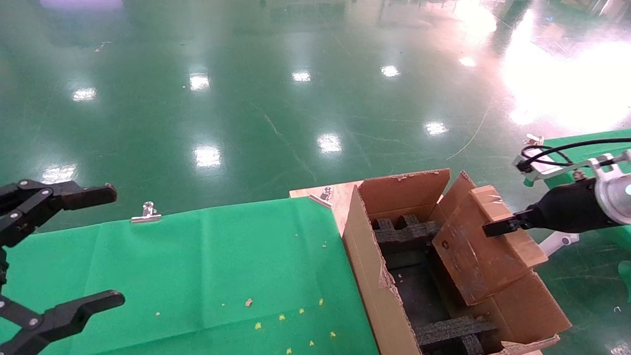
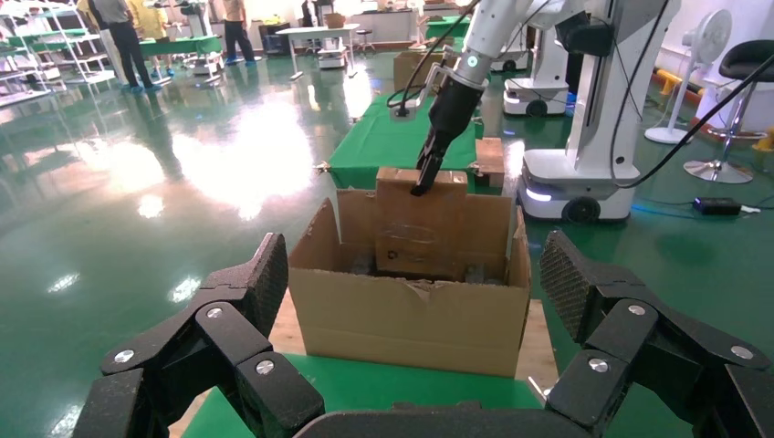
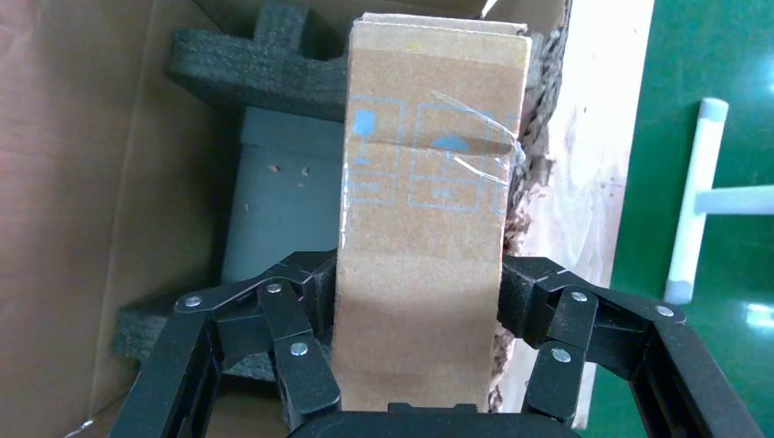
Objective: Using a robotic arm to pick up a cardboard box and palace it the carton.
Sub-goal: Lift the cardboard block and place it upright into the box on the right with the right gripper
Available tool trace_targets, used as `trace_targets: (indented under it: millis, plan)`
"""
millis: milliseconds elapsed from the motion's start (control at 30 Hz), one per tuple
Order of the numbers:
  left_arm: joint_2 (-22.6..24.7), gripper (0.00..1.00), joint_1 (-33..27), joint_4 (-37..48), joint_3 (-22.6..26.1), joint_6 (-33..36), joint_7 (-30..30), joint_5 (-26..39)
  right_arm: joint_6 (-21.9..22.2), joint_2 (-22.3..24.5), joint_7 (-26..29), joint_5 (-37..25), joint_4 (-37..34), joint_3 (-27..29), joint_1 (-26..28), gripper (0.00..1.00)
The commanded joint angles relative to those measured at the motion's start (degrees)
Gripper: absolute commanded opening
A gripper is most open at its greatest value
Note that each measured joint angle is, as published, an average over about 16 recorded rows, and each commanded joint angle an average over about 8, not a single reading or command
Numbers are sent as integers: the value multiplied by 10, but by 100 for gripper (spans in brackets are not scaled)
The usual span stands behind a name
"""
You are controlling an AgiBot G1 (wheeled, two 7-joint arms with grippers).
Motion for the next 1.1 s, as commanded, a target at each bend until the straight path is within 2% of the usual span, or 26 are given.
trace_targets:
  millis: [33,267,467,767,1100]
  plan:
    - [0,100,0,0,0,0,0,0,14,0,35,-19,23,-9,5,0]
    - [0,100,0,0,0,0,0,0,70,3,144,-79,90,-35,9,0]
    - [0,100,0,0,0,0,0,0,90,5,204,-116,134,-52,11,0]
    - [0,100,0,0,0,0,0,0,117,-6,246,-140,144,-68,-11,0]
    - [0,100,0,0,0,0,0,0,140,-26,245,-127,131,-73,-54,0]
